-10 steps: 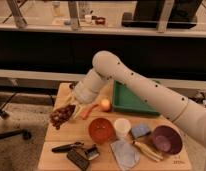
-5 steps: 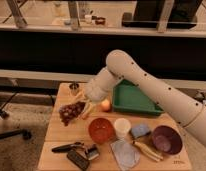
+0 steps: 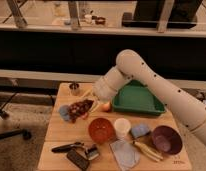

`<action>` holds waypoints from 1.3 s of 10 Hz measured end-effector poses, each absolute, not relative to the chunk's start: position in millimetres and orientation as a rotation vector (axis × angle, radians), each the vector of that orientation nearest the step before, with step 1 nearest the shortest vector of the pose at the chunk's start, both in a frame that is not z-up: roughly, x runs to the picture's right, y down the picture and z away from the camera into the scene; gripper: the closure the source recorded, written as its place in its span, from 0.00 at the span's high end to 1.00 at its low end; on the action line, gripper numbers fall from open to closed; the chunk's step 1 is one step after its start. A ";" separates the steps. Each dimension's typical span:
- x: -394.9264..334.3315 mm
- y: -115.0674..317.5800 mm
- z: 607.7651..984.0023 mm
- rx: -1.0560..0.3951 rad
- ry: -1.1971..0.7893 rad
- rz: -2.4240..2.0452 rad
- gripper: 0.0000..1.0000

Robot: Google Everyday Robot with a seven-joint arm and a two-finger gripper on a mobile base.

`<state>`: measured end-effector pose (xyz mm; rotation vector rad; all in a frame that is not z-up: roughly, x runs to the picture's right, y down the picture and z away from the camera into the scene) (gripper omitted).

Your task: Place grapes in red bowl

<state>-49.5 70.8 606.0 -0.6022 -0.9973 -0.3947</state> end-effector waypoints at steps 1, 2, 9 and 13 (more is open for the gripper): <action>-44.6 70.1 607.4 -0.599 -0.994 -0.387 0.00; -39.9 70.0 608.9 -0.597 -0.991 -0.380 0.00; -1.1 71.6 625.2 -0.595 -0.959 -0.324 0.00; 22.9 73.2 637.2 -0.596 -0.934 -0.286 0.00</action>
